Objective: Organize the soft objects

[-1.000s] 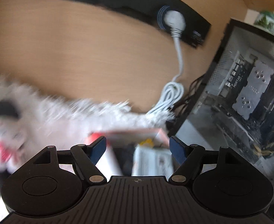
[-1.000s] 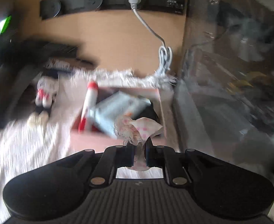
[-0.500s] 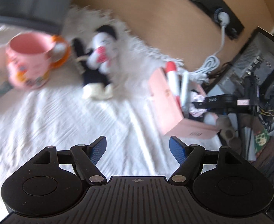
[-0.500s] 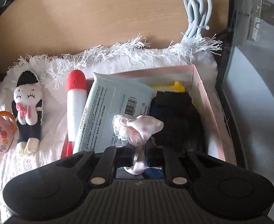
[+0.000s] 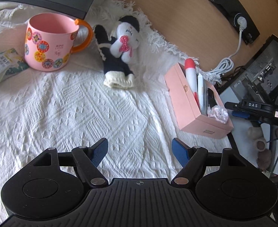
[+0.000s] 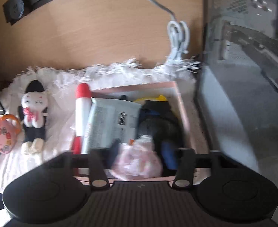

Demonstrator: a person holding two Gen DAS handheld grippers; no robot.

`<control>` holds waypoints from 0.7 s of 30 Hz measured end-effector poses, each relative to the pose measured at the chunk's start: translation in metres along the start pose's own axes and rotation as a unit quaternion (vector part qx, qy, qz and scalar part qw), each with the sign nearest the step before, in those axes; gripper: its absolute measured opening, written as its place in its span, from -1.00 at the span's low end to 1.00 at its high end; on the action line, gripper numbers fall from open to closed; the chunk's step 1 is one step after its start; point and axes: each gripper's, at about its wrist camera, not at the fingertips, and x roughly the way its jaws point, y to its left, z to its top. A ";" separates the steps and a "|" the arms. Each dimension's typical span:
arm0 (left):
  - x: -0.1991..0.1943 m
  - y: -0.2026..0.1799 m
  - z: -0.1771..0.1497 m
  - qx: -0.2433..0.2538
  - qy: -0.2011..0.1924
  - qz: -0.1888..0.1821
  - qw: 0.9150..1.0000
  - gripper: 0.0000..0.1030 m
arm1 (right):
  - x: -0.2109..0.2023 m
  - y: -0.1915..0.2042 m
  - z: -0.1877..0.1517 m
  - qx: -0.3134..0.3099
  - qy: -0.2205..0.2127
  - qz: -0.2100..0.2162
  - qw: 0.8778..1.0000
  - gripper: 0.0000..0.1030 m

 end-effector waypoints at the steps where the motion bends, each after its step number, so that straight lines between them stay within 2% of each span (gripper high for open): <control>1: 0.000 0.001 0.001 0.000 0.000 0.001 1.000 0.54 | -0.001 0.006 0.002 -0.002 -0.002 0.011 1.000 -0.27; 3: 0.000 0.004 0.003 0.000 -0.002 0.002 1.000 0.54 | -0.004 0.024 0.006 -0.018 -0.013 0.034 0.999 -0.27; 4: 0.000 0.006 0.004 -0.001 -0.002 0.003 1.000 0.54 | -0.005 0.036 0.007 -0.032 -0.020 0.045 0.998 -0.11; 5: -0.001 0.008 0.004 -0.002 -0.003 0.004 1.000 0.54 | -0.005 0.050 0.009 -0.051 -0.026 0.056 0.997 0.14; 6: -0.002 0.010 0.005 -0.002 -0.003 0.006 1.000 0.54 | -0.005 0.065 0.010 -0.070 -0.034 0.062 0.995 0.21; 9: -0.009 0.020 0.005 -0.007 -0.005 0.016 1.000 0.54 | 0.008 0.115 0.012 -0.143 -0.051 0.065 0.986 0.22; 10: -0.011 0.024 0.004 -0.010 -0.007 0.019 1.000 0.54 | 0.015 0.130 0.011 -0.162 -0.052 0.059 0.984 0.18; 11: -0.014 0.028 0.004 -0.013 -0.008 0.022 1.000 0.54 | 0.028 0.146 0.010 -0.183 -0.044 0.047 0.981 -0.02; 13: -0.020 0.037 0.003 -0.023 -0.011 0.025 0.999 0.54 | 0.057 0.172 0.010 -0.208 -0.015 0.035 0.977 -0.29; 18: -0.030 0.055 -0.002 -0.037 -0.009 0.029 0.999 0.54 | 0.129 0.203 0.012 -0.242 0.039 -0.021 0.969 -0.39; 21: -0.035 0.063 -0.003 -0.041 -0.013 0.034 0.998 0.54 | 0.152 0.205 0.022 -0.225 0.055 -0.032 0.972 -0.39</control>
